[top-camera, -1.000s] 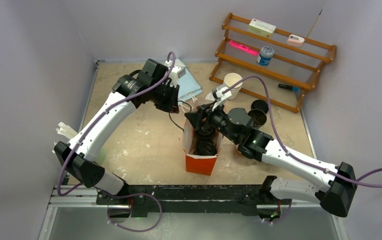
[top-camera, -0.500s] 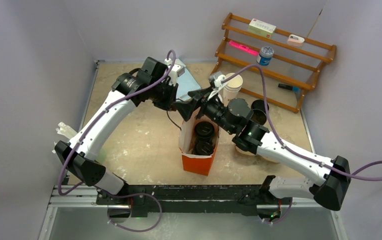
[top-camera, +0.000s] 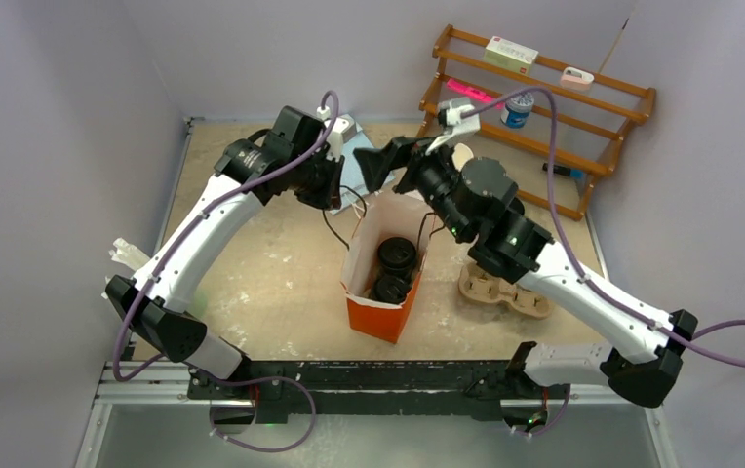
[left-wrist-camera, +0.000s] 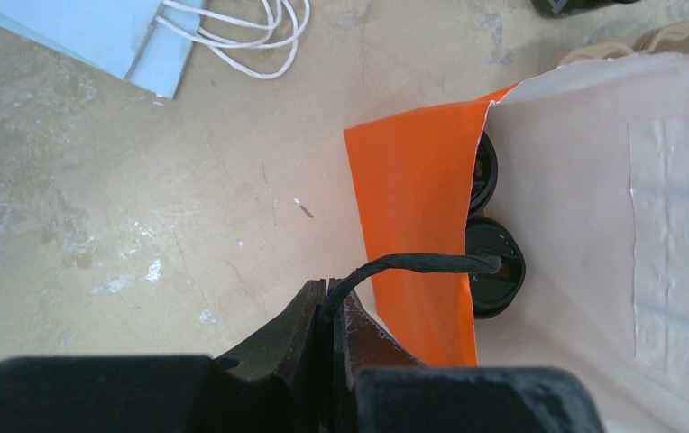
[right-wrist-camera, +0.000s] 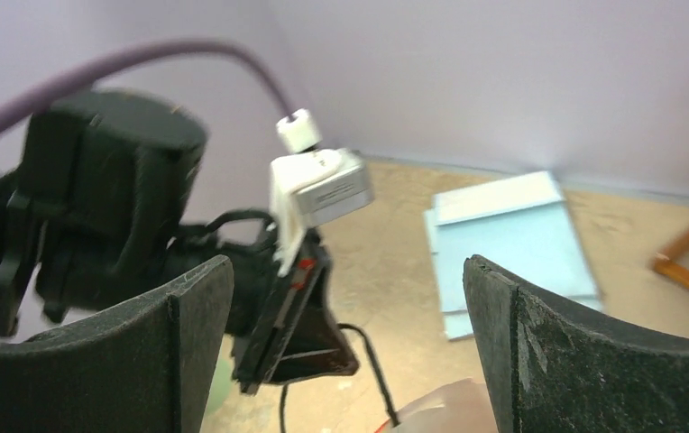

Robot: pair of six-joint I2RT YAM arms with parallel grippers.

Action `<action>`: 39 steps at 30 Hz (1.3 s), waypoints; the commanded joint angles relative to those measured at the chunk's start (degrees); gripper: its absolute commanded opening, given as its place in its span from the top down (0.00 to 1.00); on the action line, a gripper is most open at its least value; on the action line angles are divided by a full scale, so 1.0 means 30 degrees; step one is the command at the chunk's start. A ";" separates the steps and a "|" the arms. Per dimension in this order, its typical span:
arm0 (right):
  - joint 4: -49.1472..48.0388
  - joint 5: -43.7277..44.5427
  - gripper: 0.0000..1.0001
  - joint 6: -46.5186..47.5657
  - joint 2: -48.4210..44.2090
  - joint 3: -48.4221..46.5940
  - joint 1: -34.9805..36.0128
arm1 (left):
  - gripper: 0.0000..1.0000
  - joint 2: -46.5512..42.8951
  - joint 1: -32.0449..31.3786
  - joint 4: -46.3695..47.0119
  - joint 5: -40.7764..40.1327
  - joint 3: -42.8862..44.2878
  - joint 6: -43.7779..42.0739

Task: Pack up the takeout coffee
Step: Adjust the coffee cup in the cup tray.

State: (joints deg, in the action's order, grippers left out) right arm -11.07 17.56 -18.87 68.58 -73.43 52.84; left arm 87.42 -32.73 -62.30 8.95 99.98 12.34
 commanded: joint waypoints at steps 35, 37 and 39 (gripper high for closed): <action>1.6397 0.5866 0.12 -0.4982 -0.1123 -0.5714 -0.0064 | 0.71 0.1154 0.2326 0.1809 0.1516 0.4145 -0.0280; 1.6186 0.6012 0.11 -0.4518 -0.0999 -0.5818 -0.0066 | 0.62 0.0978 0.2326 0.1668 0.1722 0.4232 -0.0120; 1.5972 0.6118 0.10 -0.3846 -0.0799 -0.5992 -0.0073 | 0.55 0.0719 0.2326 0.1309 0.1722 0.4405 -0.0028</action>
State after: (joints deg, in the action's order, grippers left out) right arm 40.40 34.44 -35.07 65.41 -90.59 52.80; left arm 93.10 -26.00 -59.37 12.01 112.60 10.94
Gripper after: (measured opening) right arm 0.889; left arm 0.392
